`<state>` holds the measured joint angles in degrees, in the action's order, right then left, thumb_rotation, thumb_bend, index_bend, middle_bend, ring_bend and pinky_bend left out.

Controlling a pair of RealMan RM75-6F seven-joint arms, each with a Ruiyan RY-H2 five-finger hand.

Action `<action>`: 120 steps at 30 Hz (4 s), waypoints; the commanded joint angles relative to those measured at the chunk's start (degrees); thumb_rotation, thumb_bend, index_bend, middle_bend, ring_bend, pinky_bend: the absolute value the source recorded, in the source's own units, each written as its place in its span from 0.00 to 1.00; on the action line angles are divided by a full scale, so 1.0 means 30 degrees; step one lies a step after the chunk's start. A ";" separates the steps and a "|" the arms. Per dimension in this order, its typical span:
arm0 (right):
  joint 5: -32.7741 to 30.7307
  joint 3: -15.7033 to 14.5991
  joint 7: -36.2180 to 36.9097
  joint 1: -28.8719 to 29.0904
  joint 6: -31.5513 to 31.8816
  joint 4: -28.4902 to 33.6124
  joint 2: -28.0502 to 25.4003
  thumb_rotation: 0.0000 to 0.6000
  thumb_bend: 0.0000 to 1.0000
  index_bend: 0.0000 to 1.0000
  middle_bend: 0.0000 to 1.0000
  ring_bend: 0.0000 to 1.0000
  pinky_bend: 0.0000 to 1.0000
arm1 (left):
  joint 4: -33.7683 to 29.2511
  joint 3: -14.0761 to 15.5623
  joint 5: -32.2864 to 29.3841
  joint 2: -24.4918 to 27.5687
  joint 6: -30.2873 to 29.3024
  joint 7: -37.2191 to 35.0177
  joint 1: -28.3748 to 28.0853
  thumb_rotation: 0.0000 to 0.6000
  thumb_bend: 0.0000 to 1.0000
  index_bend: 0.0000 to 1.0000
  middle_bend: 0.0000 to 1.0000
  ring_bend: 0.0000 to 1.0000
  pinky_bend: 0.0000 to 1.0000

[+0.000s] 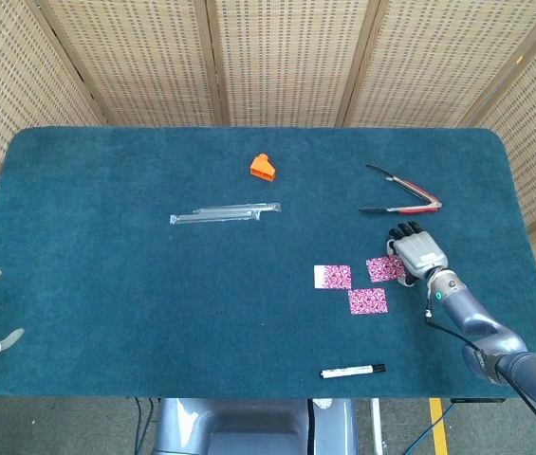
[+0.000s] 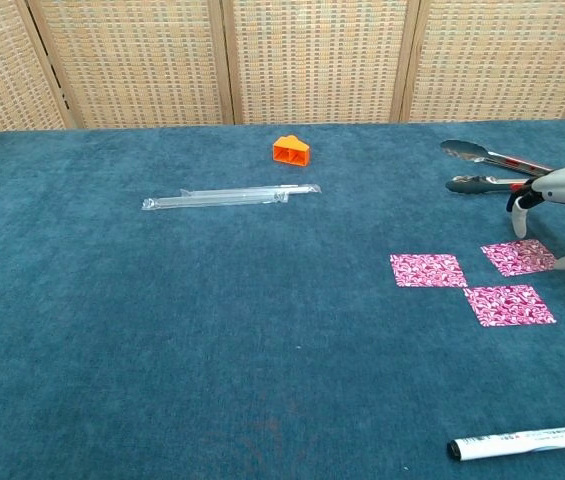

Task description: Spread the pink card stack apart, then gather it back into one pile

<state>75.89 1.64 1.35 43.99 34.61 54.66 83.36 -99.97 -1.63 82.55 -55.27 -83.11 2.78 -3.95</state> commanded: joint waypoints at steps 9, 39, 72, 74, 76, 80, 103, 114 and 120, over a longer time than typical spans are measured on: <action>0.0009 0.0069 -0.0032 -0.0105 0.0018 -0.0551 0.0427 1.00 0.26 0.35 0.14 0.00 0.00 | 0.0083 0.0008 -0.0009 -0.0003 -0.0024 -0.0120 0.0047 0.72 0.10 0.17 0.00 0.00 0.00; 0.0191 0.0120 0.0190 -0.0349 -0.0138 -0.1519 0.1053 1.00 0.26 0.37 0.14 0.00 0.00 | 0.0226 -0.0027 -0.0132 -0.0109 0.0136 -0.0126 0.0004 0.71 0.10 0.17 0.00 0.00 0.00; 0.0208 0.0509 0.0397 -0.0615 0.0404 -0.0535 0.0294 1.00 0.31 0.41 0.15 0.00 0.00 | 0.0411 -0.0033 -0.0192 -0.0211 0.0218 -0.0202 -0.0006 0.72 0.10 0.17 0.00 0.00 0.00; 0.0029 0.0637 0.0236 -0.0668 0.0522 0.0149 -0.0080 1.00 0.31 0.41 0.15 0.00 0.00 | 0.0435 -0.0044 -0.0184 -0.0230 0.0246 -0.0228 -0.0031 0.72 0.10 0.17 0.00 0.00 0.00; -0.0132 0.0724 -0.0051 -0.0706 0.0629 0.0786 -0.0445 1.00 0.31 0.41 0.15 0.00 0.00 | 0.0439 -0.0060 -0.0165 -0.0240 0.0245 -0.0242 -0.0050 0.72 0.10 0.17 0.00 0.00 0.00; -0.0530 0.0827 -0.0747 -0.0806 0.0779 0.1927 -0.1038 1.00 0.31 0.41 0.15 0.00 0.00 | 0.0464 -0.0066 -0.0127 -0.0258 0.0249 -0.0278 -0.0070 0.72 0.10 0.17 0.00 0.00 0.00; -0.3937 0.1611 -0.3894 -0.0685 0.1247 0.6138 -0.1987 1.00 0.31 0.41 0.15 0.00 0.00 | 0.0644 -0.0009 -0.0009 -0.0212 0.0171 -0.0604 0.0002 0.72 0.10 0.17 0.00 0.00 0.00; -0.4991 0.1616 -0.4778 -0.0455 0.1491 0.6981 -0.1861 1.00 0.31 0.41 0.15 0.00 0.00 | 0.0876 0.0048 0.0009 -0.0230 0.0194 -0.0901 0.0059 0.71 0.10 0.17 0.00 0.00 0.00; -0.5280 0.1480 -0.5155 -0.0430 0.1673 0.7611 -0.2067 1.00 0.31 0.41 0.15 0.00 0.00 | 0.1019 0.0061 -0.0022 -0.0239 0.0202 -0.1042 0.0093 0.72 0.10 0.17 0.00 0.00 0.00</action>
<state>60.16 6.19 -13.92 42.70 39.49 77.29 77.31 -96.91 -1.45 82.49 -55.99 -82.50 -0.34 -3.67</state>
